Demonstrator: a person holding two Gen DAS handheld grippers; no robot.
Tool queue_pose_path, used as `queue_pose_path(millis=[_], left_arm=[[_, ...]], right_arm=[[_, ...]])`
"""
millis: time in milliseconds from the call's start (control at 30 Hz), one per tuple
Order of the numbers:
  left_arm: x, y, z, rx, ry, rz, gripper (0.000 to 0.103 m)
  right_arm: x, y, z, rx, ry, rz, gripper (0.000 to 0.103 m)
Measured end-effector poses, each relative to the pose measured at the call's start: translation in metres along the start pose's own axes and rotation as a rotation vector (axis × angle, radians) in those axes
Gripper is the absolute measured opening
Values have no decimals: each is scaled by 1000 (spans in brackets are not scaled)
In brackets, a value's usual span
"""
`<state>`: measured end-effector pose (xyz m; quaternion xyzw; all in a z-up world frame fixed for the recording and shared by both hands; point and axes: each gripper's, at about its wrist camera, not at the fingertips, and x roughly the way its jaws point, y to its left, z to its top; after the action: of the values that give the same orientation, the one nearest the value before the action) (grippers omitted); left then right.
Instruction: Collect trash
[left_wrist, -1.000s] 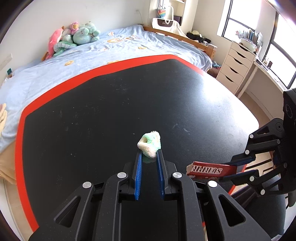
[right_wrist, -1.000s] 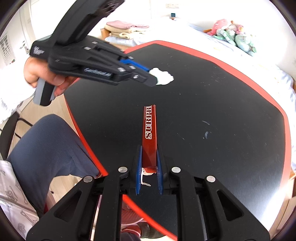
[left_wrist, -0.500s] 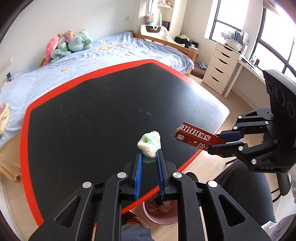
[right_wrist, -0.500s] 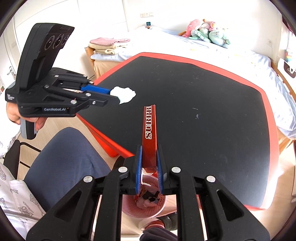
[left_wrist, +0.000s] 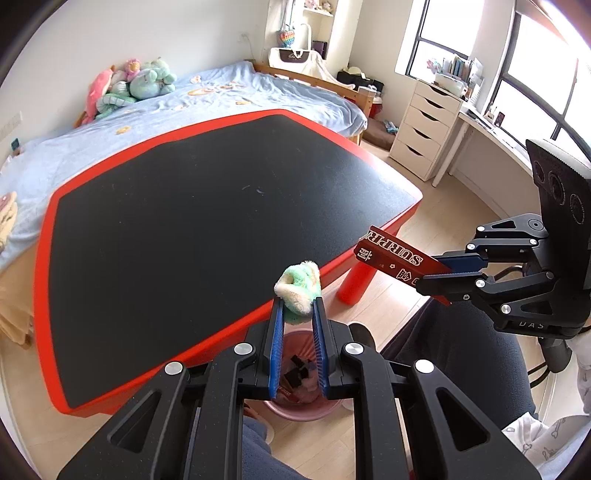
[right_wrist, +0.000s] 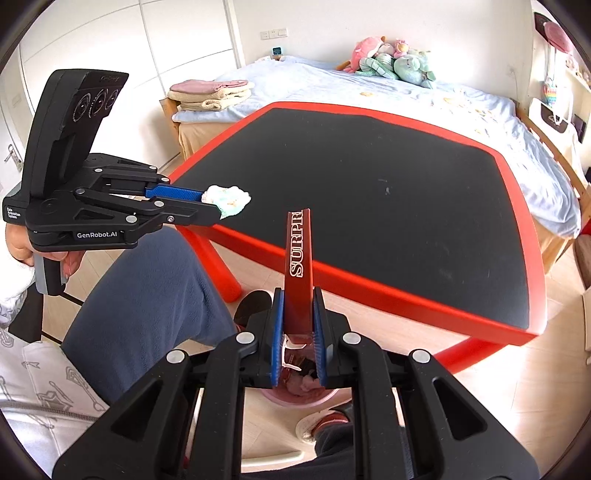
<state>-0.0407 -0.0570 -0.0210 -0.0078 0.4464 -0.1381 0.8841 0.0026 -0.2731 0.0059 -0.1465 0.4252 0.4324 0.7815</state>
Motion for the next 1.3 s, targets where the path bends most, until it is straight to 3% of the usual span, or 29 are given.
queue_pose_path(millis=[333,867,933,967,1000,1033,1100,1167,1300], left_arm=[[-1,-10,-18,-1,20,-17,15],[2,-18,-22,19,32,-33,18],[4,-18,-21,19,34,-41,20],[5,-18,-20,19,38,-37,25],[6,-18,-20,18,38,-35,39],[6,-16,-21,13,35,-34,48],[4,-14,-22,-4,18,-31,79],[2,-13,-23,-15,6,-29,89],[2,-10,-24,-34,10,-20,95]], right_arm=[[-6,8,-28,24,18,2,14],[-8,7,-27,38,10,17,15],[-6,5,-27,42,16,21,24],[-6,5,-28,43,15,14,49],[-6,4,-28,48,8,12,71],[-7,2,-28,58,-4,15,75],[-8,1,-29,70,-10,7,86],[-8,-2,-30,85,-13,4,90],[-6,-1,-32,100,-10,-3,96]])
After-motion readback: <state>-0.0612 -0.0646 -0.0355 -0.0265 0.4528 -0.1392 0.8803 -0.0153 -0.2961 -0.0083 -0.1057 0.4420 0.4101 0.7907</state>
